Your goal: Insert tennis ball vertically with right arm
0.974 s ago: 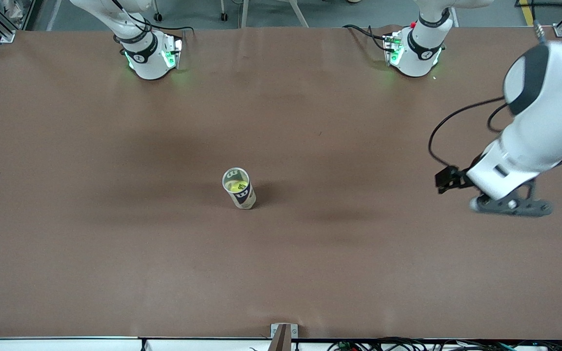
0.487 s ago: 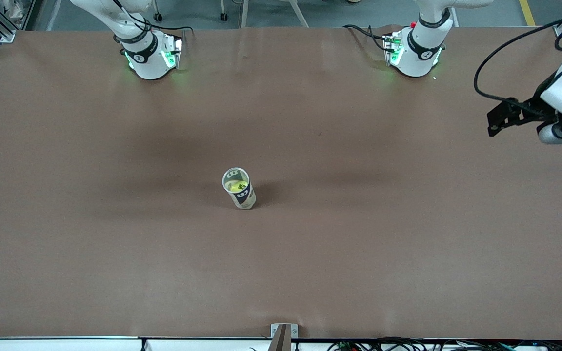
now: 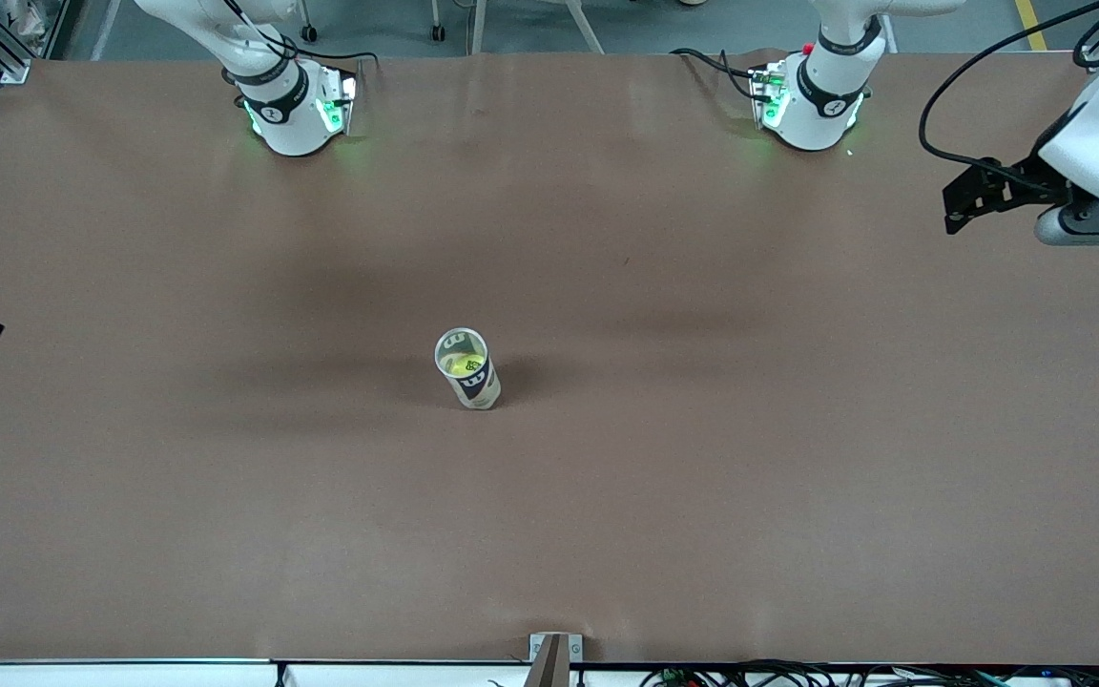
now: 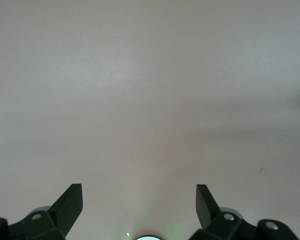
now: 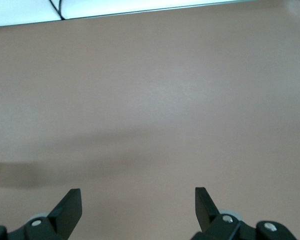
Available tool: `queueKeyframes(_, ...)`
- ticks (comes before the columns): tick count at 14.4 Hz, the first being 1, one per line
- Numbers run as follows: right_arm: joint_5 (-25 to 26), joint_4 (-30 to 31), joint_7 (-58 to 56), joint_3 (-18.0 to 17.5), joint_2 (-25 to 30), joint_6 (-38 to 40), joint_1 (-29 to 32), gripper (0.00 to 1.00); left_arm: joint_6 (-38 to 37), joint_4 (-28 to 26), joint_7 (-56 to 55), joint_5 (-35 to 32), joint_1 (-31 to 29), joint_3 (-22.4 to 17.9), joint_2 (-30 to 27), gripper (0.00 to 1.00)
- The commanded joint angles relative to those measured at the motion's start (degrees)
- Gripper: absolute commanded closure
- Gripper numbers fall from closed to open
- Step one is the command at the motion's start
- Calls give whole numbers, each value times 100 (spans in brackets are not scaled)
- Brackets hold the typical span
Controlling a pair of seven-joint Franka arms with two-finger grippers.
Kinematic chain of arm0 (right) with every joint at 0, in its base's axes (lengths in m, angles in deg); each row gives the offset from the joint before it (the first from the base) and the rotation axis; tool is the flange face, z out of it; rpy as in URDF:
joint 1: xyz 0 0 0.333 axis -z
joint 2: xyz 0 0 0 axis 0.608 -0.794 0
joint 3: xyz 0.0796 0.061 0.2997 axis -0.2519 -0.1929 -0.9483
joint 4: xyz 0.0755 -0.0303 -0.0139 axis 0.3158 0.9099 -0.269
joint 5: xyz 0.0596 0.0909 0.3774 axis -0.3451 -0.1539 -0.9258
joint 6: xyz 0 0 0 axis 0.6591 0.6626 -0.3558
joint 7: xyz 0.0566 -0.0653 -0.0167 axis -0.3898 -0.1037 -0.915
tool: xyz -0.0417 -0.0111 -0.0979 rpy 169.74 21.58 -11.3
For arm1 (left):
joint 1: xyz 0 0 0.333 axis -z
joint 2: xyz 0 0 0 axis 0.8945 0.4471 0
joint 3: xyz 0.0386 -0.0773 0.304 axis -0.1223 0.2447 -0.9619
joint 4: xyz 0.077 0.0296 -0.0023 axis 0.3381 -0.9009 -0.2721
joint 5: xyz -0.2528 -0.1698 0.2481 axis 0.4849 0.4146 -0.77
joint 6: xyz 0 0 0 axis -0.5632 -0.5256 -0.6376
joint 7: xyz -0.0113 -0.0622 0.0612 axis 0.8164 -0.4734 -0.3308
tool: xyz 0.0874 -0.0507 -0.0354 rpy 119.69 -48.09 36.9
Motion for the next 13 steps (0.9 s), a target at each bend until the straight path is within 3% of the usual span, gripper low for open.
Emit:
queueKeyframes(1,120,361,38,-56,248,-132,-30,0,284,-520,-44,124,-45,92,-368,0)
queueKeyframes(8,102,660,3,-64,635,-211,-21,0,311,-609,-79,169,-63,31,-422,0)
queueKeyframes(13,-30,660,-6,356,653,-159,-389,0,293,-522,9,169,-133,31,-387,0)
